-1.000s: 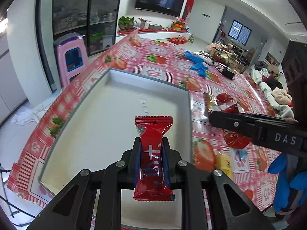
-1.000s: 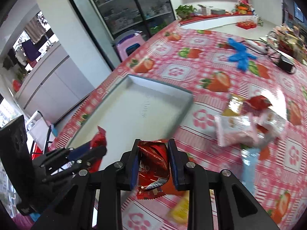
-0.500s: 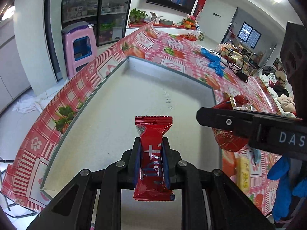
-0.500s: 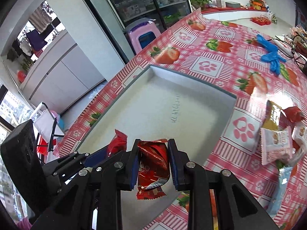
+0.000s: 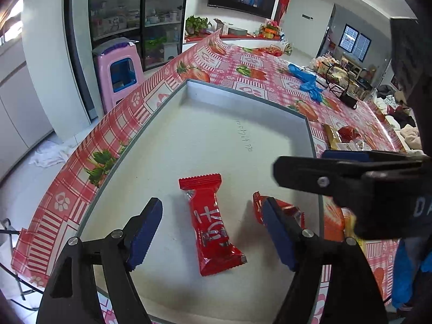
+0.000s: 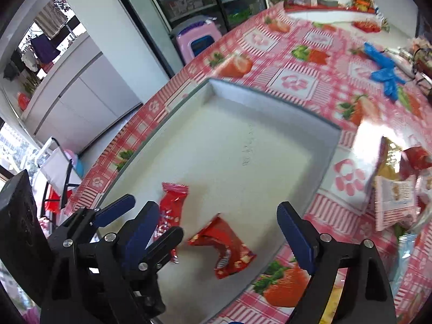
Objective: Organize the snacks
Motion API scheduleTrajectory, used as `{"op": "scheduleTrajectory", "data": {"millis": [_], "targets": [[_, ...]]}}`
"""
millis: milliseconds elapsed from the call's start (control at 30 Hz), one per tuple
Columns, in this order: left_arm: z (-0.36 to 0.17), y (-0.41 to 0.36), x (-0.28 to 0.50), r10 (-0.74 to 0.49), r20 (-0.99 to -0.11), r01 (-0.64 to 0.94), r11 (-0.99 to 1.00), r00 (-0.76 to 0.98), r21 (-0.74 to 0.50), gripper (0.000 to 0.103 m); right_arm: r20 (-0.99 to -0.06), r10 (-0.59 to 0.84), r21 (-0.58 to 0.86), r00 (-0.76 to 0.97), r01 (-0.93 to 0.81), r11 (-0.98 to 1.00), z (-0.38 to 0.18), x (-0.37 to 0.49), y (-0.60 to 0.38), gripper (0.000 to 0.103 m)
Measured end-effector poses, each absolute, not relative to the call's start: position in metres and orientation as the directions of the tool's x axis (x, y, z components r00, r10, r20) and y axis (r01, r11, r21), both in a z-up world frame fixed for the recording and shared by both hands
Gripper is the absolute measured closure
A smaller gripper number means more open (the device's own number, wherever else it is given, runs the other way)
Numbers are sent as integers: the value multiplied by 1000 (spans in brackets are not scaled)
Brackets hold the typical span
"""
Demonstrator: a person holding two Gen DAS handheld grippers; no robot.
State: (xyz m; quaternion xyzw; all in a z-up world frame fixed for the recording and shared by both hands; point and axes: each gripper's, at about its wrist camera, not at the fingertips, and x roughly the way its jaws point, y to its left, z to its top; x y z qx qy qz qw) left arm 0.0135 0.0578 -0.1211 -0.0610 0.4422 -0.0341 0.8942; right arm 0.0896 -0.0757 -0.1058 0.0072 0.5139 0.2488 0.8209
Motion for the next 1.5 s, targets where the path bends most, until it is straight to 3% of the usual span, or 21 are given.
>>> {"op": "scheduleTrajectory", "data": {"millis": [267, 600, 900, 1267, 1333, 1400, 1500], "targets": [[-110, 38, 4, -135, -793, 35, 989, 594, -143, 22, -848, 334, 214, 412, -310, 926, -99, 83, -145, 13], [-104, -54, -19, -240, -812, 226, 964, 532, -137, 20, -889, 186, 182, 418, -50, 982, -124, 70, -260, 13], [-131, -113, -18, -189, -873, 256, 964, 449, -76, 20, -920, 111, 114, 375, -13, 993, -154, 74, -270, 13], [-148, -138, -12, -127, -889, 275, 961, 439, -2, 20, -916, 28, -12, 400, -98, 995, -165, 79, -256, 14], [-151, -139, -11, -123, -894, 270, 963, 431, -2, 20, -905, 31, -18, 423, -113, 993, -161, 74, -256, 31], [-155, -140, -8, -117, -898, 267, 964, 423, 0, 20, -901, 40, -14, 432, -122, 992, -157, 72, -258, 64], [-156, -143, -7, -119, -897, 264, 964, 426, -2, 20, -902, 68, 15, 427, -125, 992, -155, 66, -266, 72]]}}
